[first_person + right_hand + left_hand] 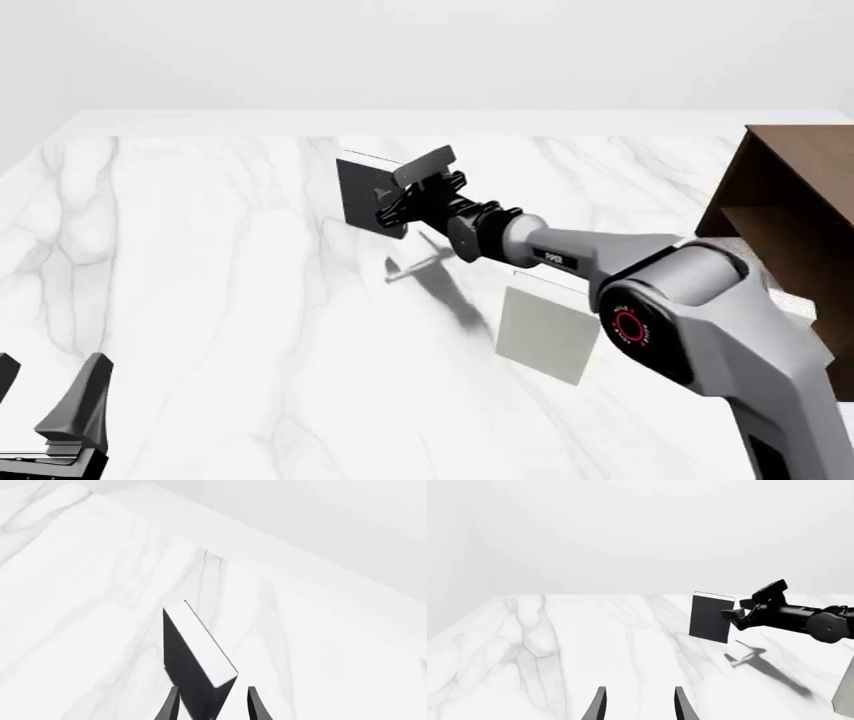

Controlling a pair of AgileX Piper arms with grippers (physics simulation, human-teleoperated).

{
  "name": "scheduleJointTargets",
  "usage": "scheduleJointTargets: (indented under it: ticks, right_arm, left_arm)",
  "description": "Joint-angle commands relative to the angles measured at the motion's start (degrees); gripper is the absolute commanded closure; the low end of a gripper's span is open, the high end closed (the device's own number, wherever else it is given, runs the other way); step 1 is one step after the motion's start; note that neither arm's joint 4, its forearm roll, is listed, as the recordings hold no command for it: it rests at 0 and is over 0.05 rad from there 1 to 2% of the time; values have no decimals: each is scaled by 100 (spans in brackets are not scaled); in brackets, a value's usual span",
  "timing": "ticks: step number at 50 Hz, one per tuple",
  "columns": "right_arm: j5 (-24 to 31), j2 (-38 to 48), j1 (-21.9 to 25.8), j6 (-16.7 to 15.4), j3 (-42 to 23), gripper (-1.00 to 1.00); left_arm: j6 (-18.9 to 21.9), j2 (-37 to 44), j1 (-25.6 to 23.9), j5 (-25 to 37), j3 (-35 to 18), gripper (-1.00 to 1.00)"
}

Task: Pick up the book on the left and place it on top of the shelf.

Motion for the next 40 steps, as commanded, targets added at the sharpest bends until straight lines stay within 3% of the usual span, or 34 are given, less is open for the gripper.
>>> scheduleJointTargets:
  ticks: [1, 21, 40]
  right_arm:
    - [92, 212, -8, 25, -279, -100]
    - [306, 588, -3, 20, -810, -100]
    - [350, 656, 8, 35, -929, -100]
  left_arm:
    - [0, 0, 0, 0, 0, -100]
    - [0, 0, 0, 0, 0, -100]
    - [0, 0, 0, 0, 0, -100]
